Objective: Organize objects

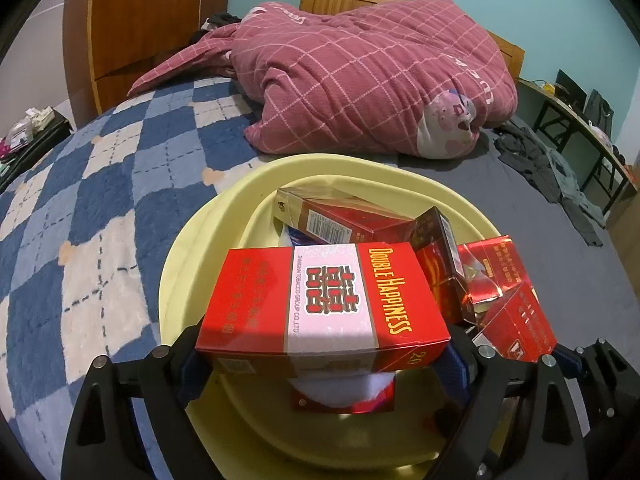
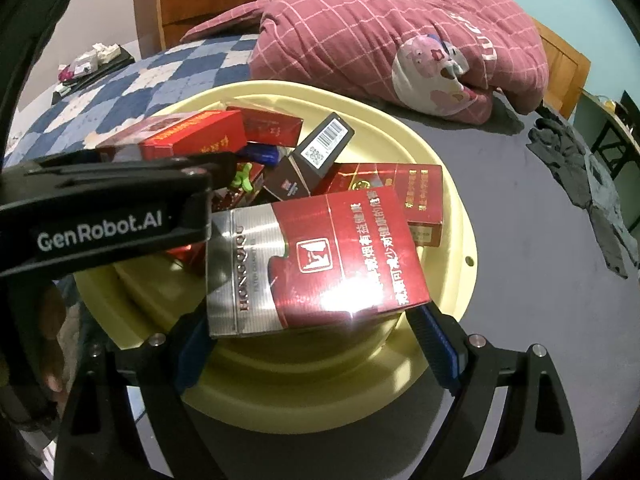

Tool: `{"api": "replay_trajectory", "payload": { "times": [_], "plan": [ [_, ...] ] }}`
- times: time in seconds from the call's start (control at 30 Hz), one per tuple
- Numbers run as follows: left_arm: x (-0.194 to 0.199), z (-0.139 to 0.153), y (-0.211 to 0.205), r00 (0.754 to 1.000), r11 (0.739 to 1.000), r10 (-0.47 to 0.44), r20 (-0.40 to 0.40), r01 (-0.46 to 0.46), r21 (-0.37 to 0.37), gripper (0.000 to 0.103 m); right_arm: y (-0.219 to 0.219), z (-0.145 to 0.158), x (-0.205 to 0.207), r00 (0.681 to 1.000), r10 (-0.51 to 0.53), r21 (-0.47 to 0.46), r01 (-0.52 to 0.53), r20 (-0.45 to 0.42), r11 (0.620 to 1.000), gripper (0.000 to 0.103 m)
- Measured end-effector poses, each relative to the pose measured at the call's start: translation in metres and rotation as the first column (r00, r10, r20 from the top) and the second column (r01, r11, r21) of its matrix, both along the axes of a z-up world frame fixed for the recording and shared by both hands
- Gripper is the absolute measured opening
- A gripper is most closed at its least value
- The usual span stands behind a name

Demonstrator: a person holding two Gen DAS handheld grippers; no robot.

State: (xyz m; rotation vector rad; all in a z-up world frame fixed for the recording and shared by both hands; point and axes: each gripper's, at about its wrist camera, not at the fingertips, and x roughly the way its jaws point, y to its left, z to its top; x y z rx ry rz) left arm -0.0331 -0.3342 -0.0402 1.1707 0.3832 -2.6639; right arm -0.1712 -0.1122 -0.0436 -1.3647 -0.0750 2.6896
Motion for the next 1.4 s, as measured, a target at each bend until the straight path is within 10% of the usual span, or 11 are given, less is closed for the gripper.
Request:
{"api": "replay_trajectory", "payload": {
  "times": [0.67,1.4],
  "plan": [
    [0.01,0.023,0.017,1.0,0.999,-0.002,-0.009,0.001,-0.048,0.103,0.007,0.019,0.014,0.999,-0.01,-0.032,0.008,-0.033,0.999,0.103],
    [0.15,0.05,0.082,0.995,0.992,0.096,0.005,-0.096,-0.079,0.103,0.047,0.058,0.119,0.991,-0.088,-0.105,0.077,-0.106,0.992,0.103]
  ]
}}
